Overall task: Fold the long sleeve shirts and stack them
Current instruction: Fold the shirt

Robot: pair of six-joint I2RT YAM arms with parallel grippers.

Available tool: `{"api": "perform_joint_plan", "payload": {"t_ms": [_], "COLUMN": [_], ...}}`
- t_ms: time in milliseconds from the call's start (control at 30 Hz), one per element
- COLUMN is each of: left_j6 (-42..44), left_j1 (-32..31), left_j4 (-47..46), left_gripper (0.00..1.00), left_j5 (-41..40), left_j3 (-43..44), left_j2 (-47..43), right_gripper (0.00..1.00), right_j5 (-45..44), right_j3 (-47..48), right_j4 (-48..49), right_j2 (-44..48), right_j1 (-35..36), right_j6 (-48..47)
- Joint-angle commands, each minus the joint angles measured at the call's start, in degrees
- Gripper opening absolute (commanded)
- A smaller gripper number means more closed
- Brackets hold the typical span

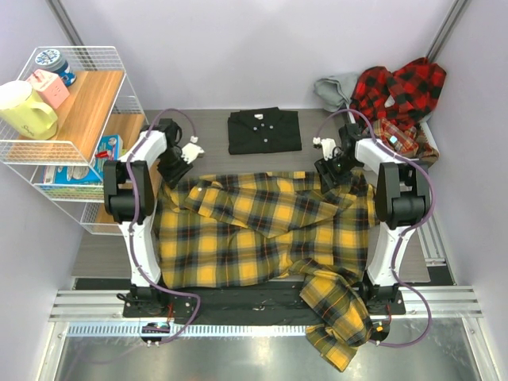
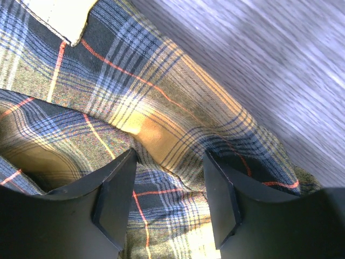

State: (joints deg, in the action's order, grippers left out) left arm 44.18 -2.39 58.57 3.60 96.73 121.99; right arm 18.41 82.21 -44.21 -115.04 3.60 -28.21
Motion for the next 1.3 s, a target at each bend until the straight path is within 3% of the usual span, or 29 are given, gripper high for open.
{"api": "perform_joint_plan", "payload": {"t_ms": [0,133,267,533,833,1067,1267], "left_j6": [2.6,-0.3,-4.3,-12.9,-17.4,-17.0,-16.8], "left_j1": [1.2,1.1,-0.3,-8.5,-7.6,-3.8,-3.6], "left_j4": [2.3,-1.3,-1.0,-2.3,-8.5,-9.3,-10.7], "left_gripper": [0.33,0.40,0.52,0.57,0.56,0.52,0.51], "left_j5": [-6.9,-8.8,0.3,7.7,6.1,6.6,4.1], "left_j3": [1.4,2.8,3.2,-5.8,-15.7,-9.8,-2.2], "left_j2": [-3.2,-6.9,-12.1,-17.5,-12.9,-3.9,0.8], "right_gripper": [0.59,0.61,0.66,0.70,0.68,0.68,0.68], "right_j5": [-8.6,-8.0,-3.1,2.7,-3.2,-4.4,-4.1], "right_j3": [-3.8,-3.8,-0.5,3.0,-1.4,5.4,16.9], "right_j4": [0.9,0.8,-1.9,-5.8,-2.2,2.3,3.4], "right_j2": [-2.5,-1.3,1.5,9.7,4.3,-5.6,-10.7], "right_j1": [-2.2,-2.5,-2.5,-2.5,-2.5,-2.5,-2.0], "right_j6": [-2.4,-3.0,-2.1,-1.5,-2.2,-0.6,1.0]}}
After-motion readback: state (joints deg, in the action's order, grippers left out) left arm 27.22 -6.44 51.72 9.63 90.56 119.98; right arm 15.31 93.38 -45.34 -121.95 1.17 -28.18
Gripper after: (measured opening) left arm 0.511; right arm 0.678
